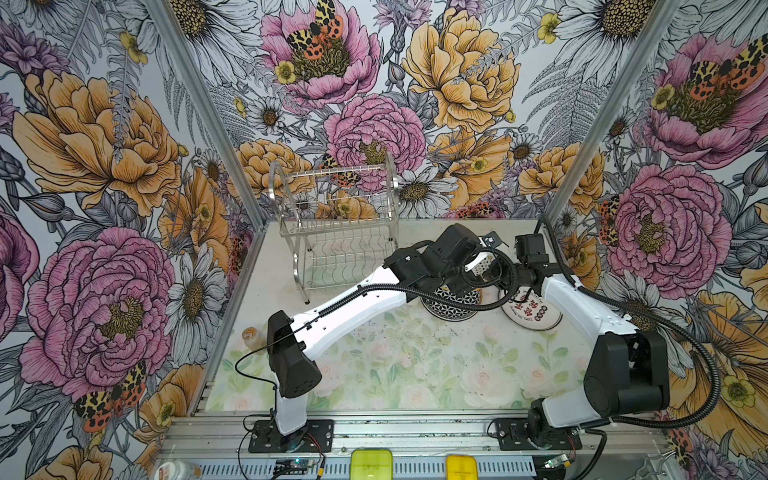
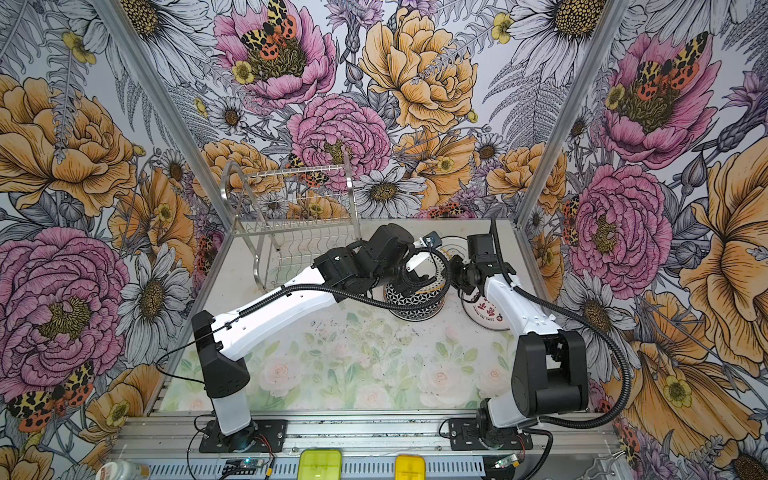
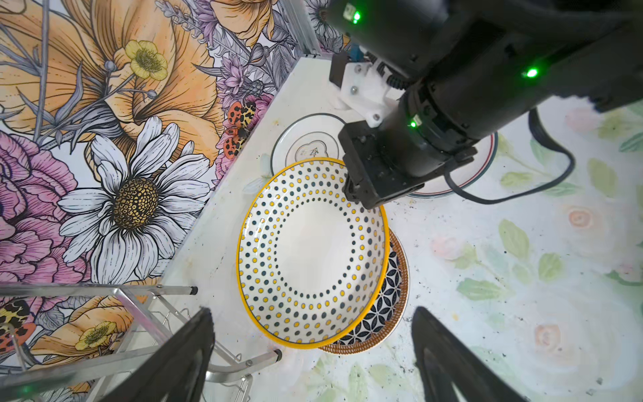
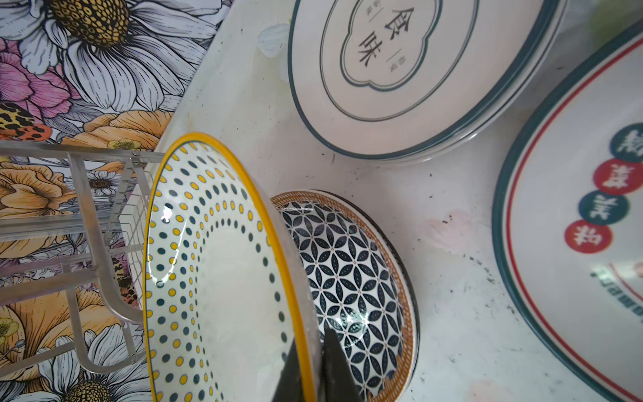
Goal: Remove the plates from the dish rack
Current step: 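Open the left gripper and draw it back while the right gripper holds the plate, then lower the dotted plate onto the orange-rimmed plate with the right gripper while the left withdraws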
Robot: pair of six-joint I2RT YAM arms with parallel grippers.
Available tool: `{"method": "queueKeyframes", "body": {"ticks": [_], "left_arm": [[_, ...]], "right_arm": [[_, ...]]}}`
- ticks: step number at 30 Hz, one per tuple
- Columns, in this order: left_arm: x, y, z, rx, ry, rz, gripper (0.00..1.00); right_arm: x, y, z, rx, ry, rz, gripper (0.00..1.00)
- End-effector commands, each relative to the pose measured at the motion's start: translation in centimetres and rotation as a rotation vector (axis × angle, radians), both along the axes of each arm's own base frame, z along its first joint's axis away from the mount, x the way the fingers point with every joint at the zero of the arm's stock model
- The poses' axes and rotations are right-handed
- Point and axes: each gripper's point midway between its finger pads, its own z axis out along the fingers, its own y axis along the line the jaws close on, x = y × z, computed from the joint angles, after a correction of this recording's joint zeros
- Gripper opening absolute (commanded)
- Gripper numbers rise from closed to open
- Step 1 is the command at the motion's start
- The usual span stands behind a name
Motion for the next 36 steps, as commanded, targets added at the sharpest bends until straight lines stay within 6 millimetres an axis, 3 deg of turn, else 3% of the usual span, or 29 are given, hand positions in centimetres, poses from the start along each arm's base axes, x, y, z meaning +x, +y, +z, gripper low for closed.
{"method": "queueKeyframes", "body": {"ticks": [1,6,17,29,36], "left_arm": [[0.5,2.1,1.4,-0.097,0.033,0.062,0.92],[1.2,5.8,2.6,-0.194,0.021,0.140,0.94],[2.4,13.3,3.3,-0.305,-0.008,0.328,0.99],[1.8,19.8,1.6,-0.415,-0.001,0.538,0.99],[0.6,22.6,0.6,-0.452,0.015,0.597,0.99]], "right_arm": [[1.5,1.8,1.9,0.045,-0.105,0.058,0.00],[0.7,2.4,-0.1,0.031,-0.063,0.072,0.00],[-0.5,2.4,-2.3,-0.003,-0.015,0.074,0.00],[-0.8,2.1,-4.5,-0.057,0.027,0.076,0.00],[-0.7,2.0,-5.9,-0.091,0.057,0.077,0.00]]}}
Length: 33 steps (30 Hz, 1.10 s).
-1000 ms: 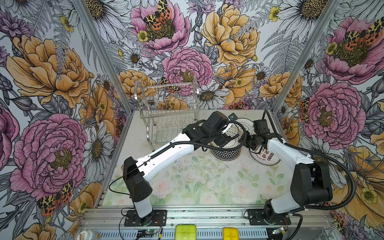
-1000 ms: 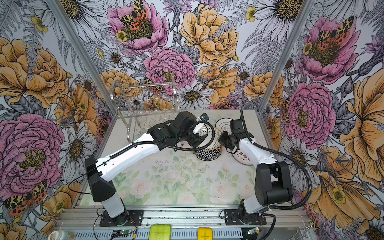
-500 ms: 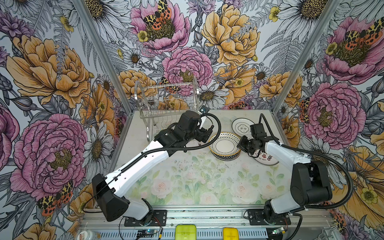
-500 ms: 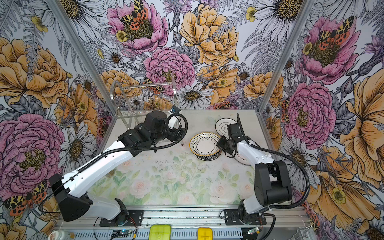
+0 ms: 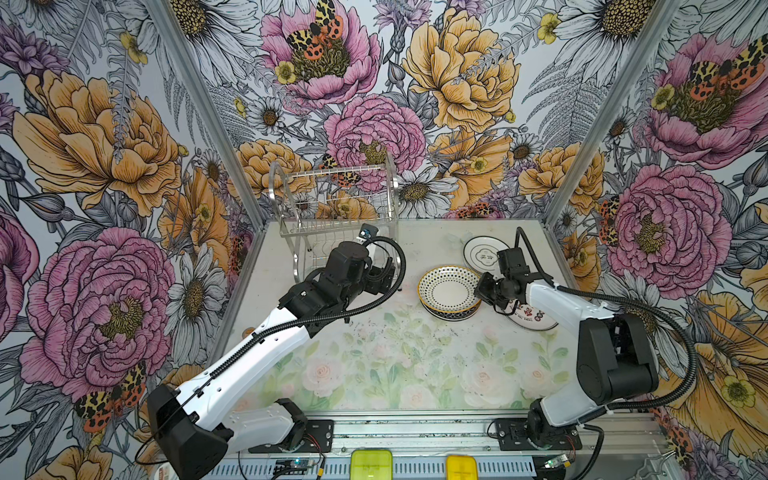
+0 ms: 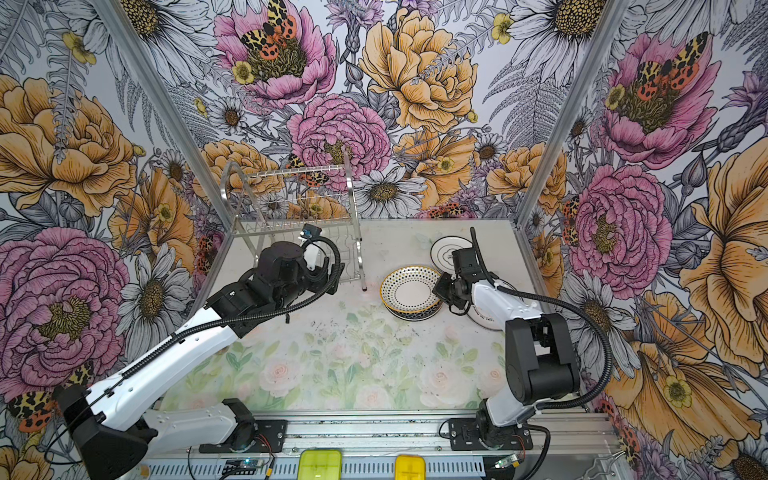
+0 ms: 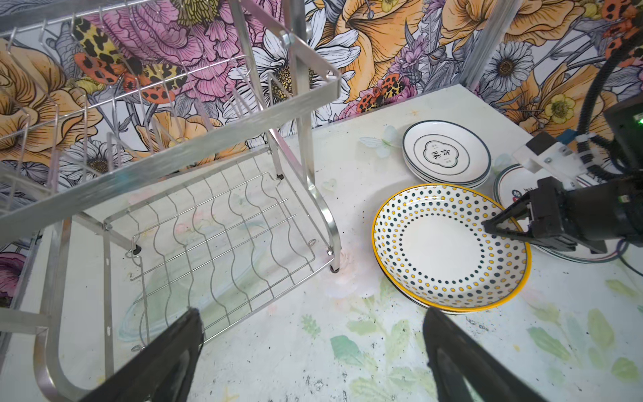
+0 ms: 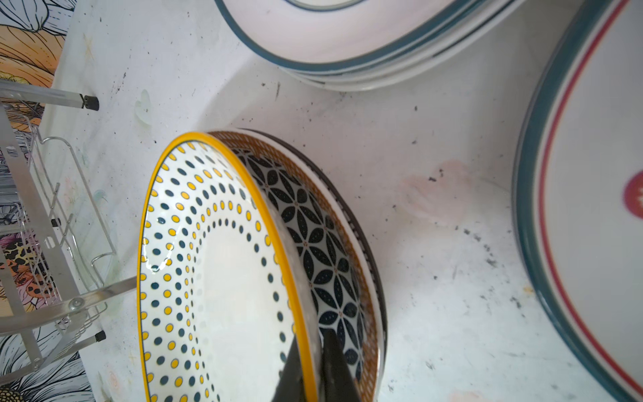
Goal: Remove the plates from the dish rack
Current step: 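Lower the dotted plate onto the orange-rimmed plate with the right gripper while the left withdraws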
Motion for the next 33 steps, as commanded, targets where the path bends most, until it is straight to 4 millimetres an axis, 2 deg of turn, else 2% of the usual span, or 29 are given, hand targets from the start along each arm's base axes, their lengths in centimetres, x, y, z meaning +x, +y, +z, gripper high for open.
{"method": "queueKeyframes", "body": {"ticks": [1,12,17,22,25,33], "left_arm": [[0.0,1.5,1.1,-0.065,-0.030,0.065,0.99],[-0.8,3.7,0.5,-0.082,-0.019,0.130,0.99],[-0.8,5.2,0.1,-0.094,-0.012,0.184,0.99],[-0.6,6.9,-0.4,-0.117,-0.003,0.249,0.99],[-0.7,7.6,-0.2,-0.130,-0.007,0.268,0.99],[-0.8,8.7,-0.7,-0.146,0.003,0.305,0.99]], "right_arm": [[1.2,0.7,0.2,-0.008,-0.045,0.019,0.01],[0.6,-0.4,-0.9,-0.091,-0.017,0.027,0.31],[0.3,-0.6,-0.3,-0.132,-0.027,0.047,0.37],[-0.5,-2.1,-0.3,-0.251,0.009,0.035,0.46],[-1.1,-3.1,-0.5,-0.307,0.046,0.024,0.47],[-1.6,-3.6,-0.3,-0.339,0.044,0.018,0.48]]}}
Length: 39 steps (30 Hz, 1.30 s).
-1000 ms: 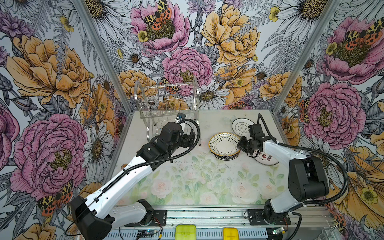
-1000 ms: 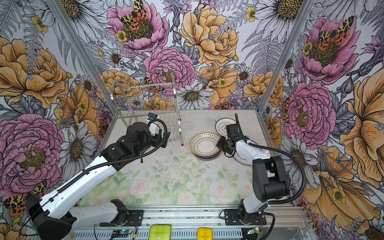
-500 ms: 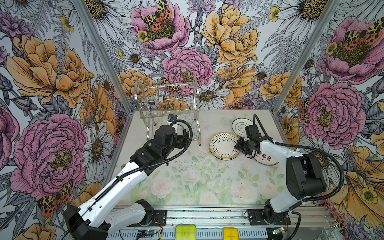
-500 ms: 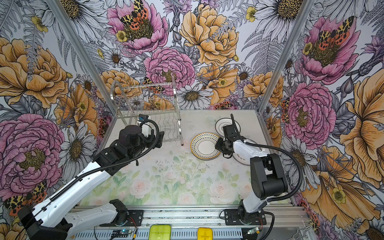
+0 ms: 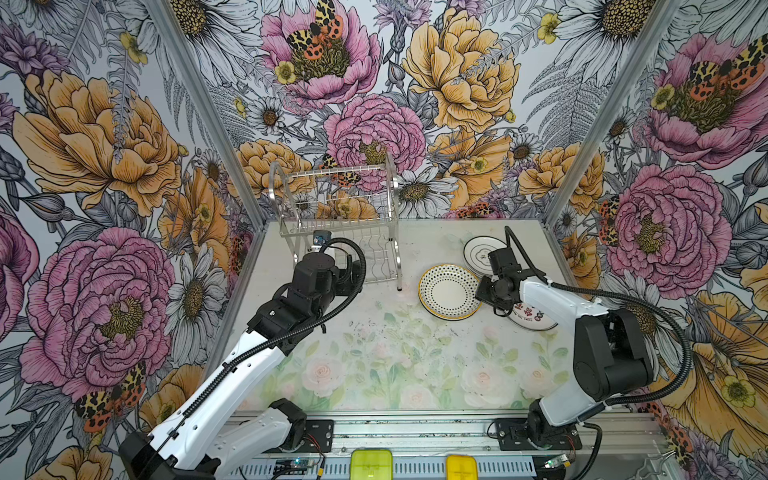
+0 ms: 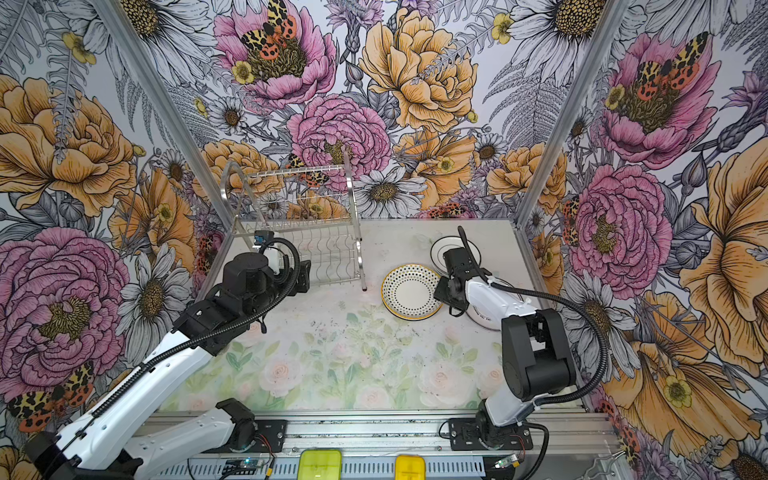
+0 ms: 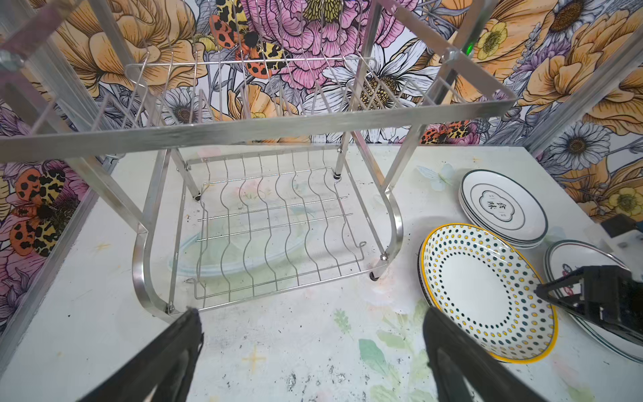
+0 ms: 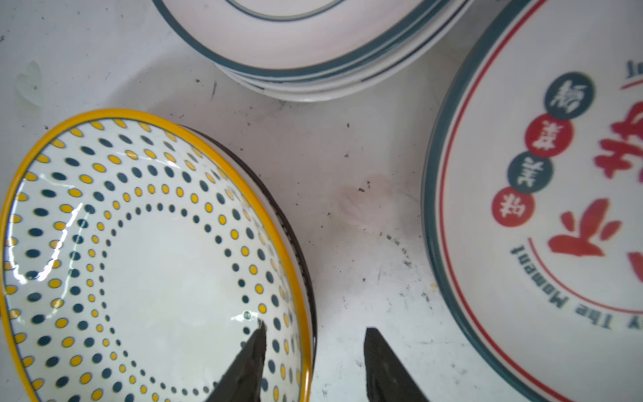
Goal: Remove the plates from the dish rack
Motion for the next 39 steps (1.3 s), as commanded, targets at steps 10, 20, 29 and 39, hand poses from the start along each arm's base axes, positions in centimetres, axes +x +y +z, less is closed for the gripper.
{"method": "queueKeyframes", "body": {"ticks": [10,20,29,39], "left_arm": [[-0.3,7.1,-2.2,0.026,-0.011,0.341,0.99],[0.5,10.5,-5.7,0.065,-0.135,0.471,0.99],[1.6,13.3,-8.1,0.159,-0.221,0.539,0.99],[4.4,14.1,-12.4,0.187,-0.265,0.476,0.99]], "right_arm": [[0.0,-4.1,6.1,-0.247,-0.186,-0.034,0.72],[-0.7,-9.6,13.3,-0.529,-0.402,-0.189,0.79],[-2.2,-11.1,16.3,-0.503,-0.862,-0.343,1.00],[-2.9,-10.6,13.3,-0.631,-0.941,-0.175,0.99]]}}
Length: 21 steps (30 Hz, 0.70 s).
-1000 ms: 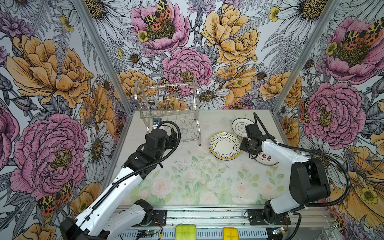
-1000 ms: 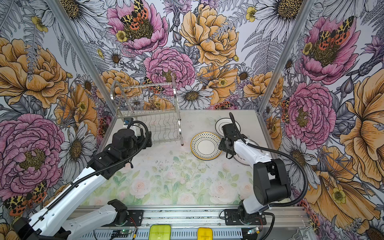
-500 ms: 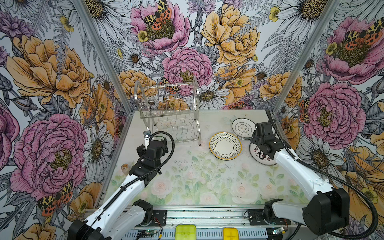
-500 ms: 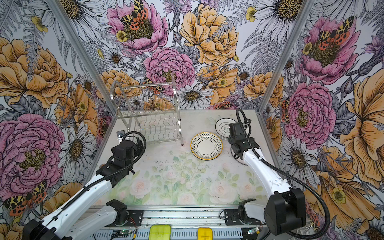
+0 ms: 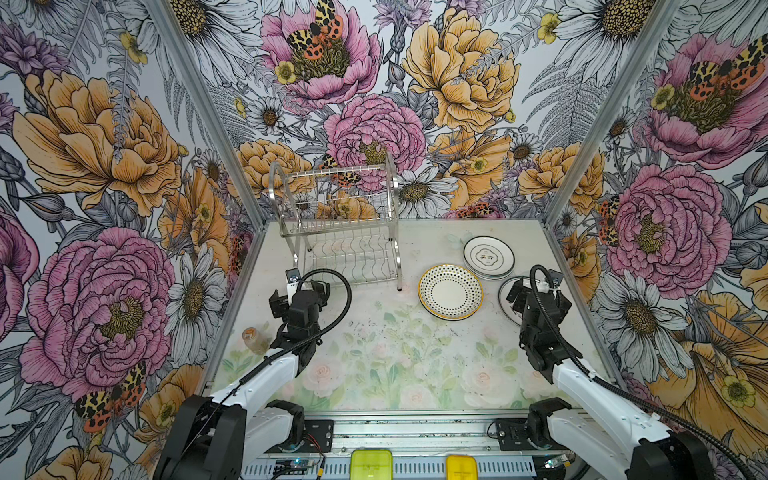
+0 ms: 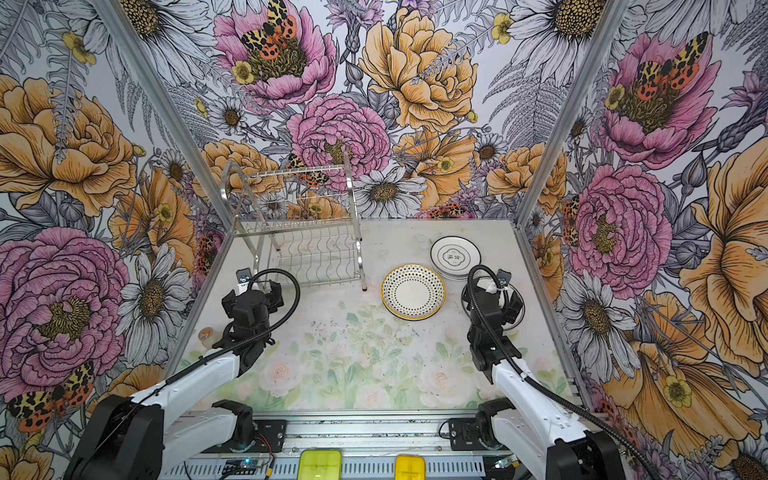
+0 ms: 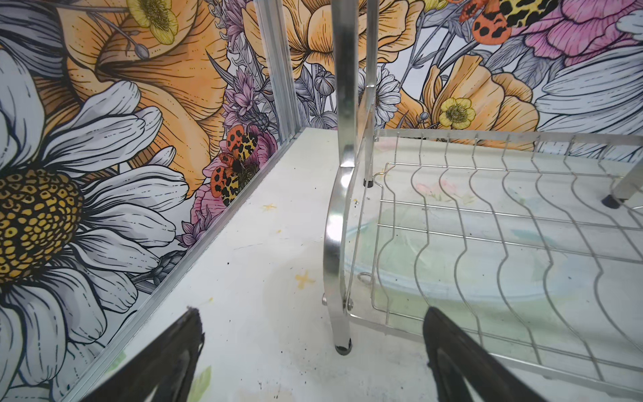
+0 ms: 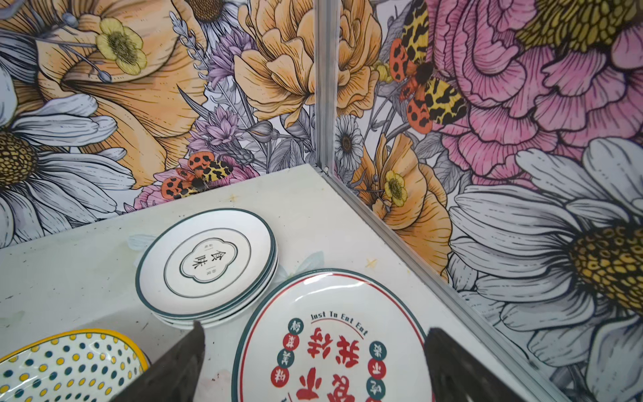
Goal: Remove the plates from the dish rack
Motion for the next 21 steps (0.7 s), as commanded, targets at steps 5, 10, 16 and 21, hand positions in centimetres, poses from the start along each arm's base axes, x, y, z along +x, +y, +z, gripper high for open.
{"method": "queueKeyframes", "body": {"ticks": [5,10,16,21], "left_arm": [[2.4,-0.7,0.9,0.038,-0.161,-0.085,0.99],[3.3,-1.6,0.4,0.070,-0.202,-0.141,0.99],[2.7,-1.3,-0.3,0.056,-0.228,-0.143,0.99],[2.1,-1.3,-0.1,0.053,-0.270,-0.152,0.99]], "right_arm": [[1.1,1.2,-1.4,-0.100,-0.063,0.095,1.00],[2.2,1.2,-3.1,-0.143,-0.048,0.130,0.99],[3.5,0.7,-3.7,-0.154,-0.076,0.119,1.00],[4.3,0.9,-5.3,-0.134,-0.088,0.170,0.99]]}}
